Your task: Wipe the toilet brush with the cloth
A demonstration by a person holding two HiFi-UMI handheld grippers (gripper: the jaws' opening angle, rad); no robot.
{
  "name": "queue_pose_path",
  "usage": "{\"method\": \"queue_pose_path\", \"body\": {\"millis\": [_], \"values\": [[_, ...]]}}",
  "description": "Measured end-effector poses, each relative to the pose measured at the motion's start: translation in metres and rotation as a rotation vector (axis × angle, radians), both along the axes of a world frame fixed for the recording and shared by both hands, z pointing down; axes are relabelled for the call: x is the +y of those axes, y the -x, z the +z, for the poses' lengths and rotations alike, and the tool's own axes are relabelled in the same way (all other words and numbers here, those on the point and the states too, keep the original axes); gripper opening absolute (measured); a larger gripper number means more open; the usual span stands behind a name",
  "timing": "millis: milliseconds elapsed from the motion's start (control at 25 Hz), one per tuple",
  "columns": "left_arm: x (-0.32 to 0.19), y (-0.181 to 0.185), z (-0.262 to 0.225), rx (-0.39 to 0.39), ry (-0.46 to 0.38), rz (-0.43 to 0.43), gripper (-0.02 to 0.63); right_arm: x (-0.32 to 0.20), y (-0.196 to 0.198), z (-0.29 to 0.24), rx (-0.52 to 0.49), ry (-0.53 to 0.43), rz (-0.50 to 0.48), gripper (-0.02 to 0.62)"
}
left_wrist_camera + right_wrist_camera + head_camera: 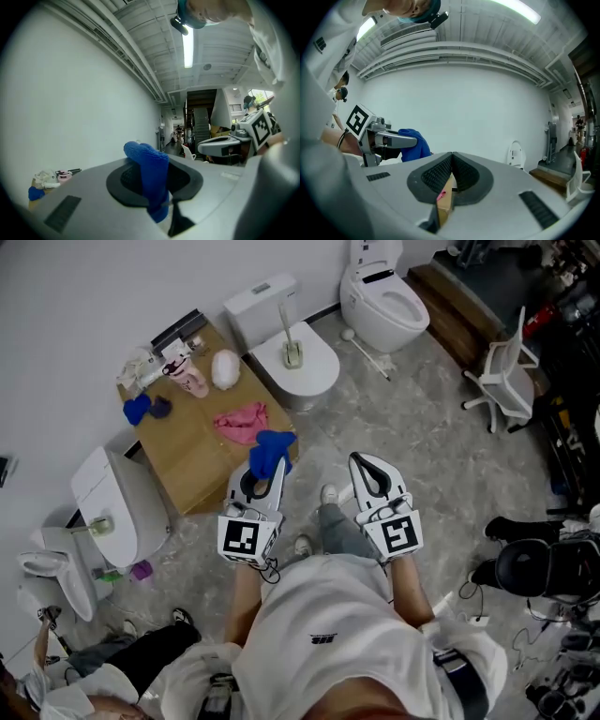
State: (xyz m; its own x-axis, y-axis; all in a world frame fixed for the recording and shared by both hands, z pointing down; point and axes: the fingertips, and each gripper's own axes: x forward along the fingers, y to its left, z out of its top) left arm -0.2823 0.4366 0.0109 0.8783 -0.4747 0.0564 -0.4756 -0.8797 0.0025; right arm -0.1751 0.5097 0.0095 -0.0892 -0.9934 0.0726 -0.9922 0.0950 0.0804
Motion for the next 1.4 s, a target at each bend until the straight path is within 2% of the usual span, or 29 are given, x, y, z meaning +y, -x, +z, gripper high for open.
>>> {"method": "queue_pose_path", "body": {"millis": [400,640,800,1120,1400], "values": [[-0.073,-0.082,-0.002,-0.037,-0.003,-0.076,0.086,-0.084,-0.093,0.001,-0.009,-0.004,-0.068,-0.005],[-0.097,-0.119,-0.001,-0.046,0.007,-0.126,0.086,-0.113,-0.134,0.005,-0.017,0.003,-0.124,-0.005],[-0.107,-0.131,0.003,-0.062,0.013,-0.143,0.086,-0.128,-0.151,0.012,-0.014,0.032,-0.135,-0.005],[-0.126,-0.146,0.014,-0.071,0.021,-0.171,0.086,-0.155,-0.160,0.015,-0.025,0.003,-0.197,-0.005],[-0.159,-0.162,0.028,-0.086,0.035,-0.190,0.086,-0.190,-0.177,0.022,-0.019,0.013,-0.232,-0.005]]}}
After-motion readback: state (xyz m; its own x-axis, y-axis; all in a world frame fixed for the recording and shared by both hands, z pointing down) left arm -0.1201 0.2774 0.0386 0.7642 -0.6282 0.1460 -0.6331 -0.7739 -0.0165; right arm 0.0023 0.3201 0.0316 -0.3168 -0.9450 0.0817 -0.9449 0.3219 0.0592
